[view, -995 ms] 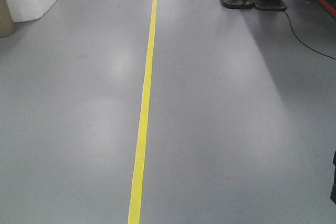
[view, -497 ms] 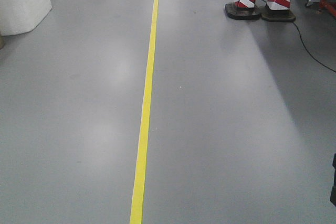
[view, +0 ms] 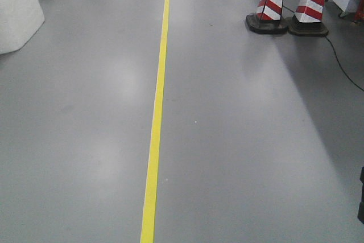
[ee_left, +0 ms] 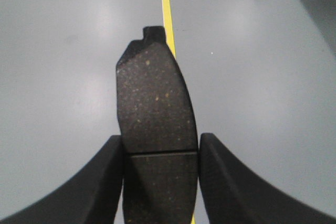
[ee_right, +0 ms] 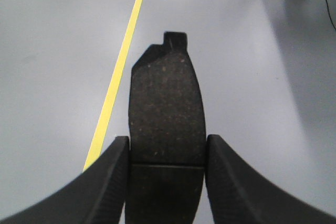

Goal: Move and align brake pads A on conveyor

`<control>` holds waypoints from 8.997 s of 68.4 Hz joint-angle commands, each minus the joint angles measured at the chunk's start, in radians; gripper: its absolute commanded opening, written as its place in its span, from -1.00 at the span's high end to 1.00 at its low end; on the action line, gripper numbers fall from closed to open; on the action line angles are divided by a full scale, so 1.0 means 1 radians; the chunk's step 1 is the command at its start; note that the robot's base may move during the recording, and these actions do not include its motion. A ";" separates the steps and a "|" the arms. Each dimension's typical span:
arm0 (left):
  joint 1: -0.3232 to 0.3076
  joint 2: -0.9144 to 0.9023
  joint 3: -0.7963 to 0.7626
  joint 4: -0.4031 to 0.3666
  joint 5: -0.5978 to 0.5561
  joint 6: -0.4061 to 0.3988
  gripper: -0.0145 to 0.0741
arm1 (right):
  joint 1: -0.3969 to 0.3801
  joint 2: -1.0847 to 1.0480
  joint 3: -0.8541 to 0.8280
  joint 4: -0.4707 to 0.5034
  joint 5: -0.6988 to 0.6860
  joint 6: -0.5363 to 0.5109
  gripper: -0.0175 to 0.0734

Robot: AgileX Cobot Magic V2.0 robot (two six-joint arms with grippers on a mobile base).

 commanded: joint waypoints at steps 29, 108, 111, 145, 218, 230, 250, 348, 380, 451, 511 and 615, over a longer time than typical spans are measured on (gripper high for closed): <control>-0.007 0.000 -0.031 -0.005 -0.086 -0.004 0.69 | -0.005 0.002 -0.032 -0.004 -0.086 -0.006 0.63; -0.007 0.000 -0.031 -0.005 -0.087 -0.004 0.69 | -0.005 0.002 -0.032 -0.004 -0.087 -0.006 0.63; -0.007 0.000 -0.031 -0.005 -0.087 -0.004 0.69 | -0.005 0.002 -0.032 -0.004 -0.088 -0.006 0.63; -0.007 0.000 -0.031 -0.005 -0.085 -0.004 0.69 | -0.005 -0.002 -0.032 -0.004 -0.080 -0.006 0.63; -0.007 0.000 -0.031 -0.005 -0.086 -0.004 0.69 | -0.005 -0.002 -0.032 -0.004 -0.081 -0.006 0.63; -0.007 0.000 -0.031 -0.005 -0.086 -0.004 0.69 | -0.005 -0.002 -0.032 -0.004 -0.081 -0.006 0.63; -0.007 0.000 -0.031 -0.005 -0.086 -0.004 0.69 | -0.005 -0.002 -0.032 -0.004 -0.081 -0.006 0.63; -0.007 0.000 -0.031 -0.005 -0.086 -0.004 0.69 | -0.005 -0.002 -0.032 -0.004 -0.080 -0.006 0.63; -0.007 0.000 -0.031 -0.005 -0.086 -0.004 0.69 | -0.005 -0.002 -0.032 -0.004 -0.079 -0.006 0.63; -0.007 0.000 -0.031 -0.005 -0.086 -0.004 0.69 | -0.005 -0.002 -0.032 -0.004 -0.077 -0.006 0.63; -0.007 0.000 -0.031 -0.005 -0.086 -0.004 0.69 | -0.005 -0.002 -0.032 -0.003 -0.073 -0.006 0.63; -0.007 0.000 -0.031 -0.005 -0.086 -0.004 0.69 | -0.005 -0.002 -0.032 -0.004 -0.070 -0.006 0.63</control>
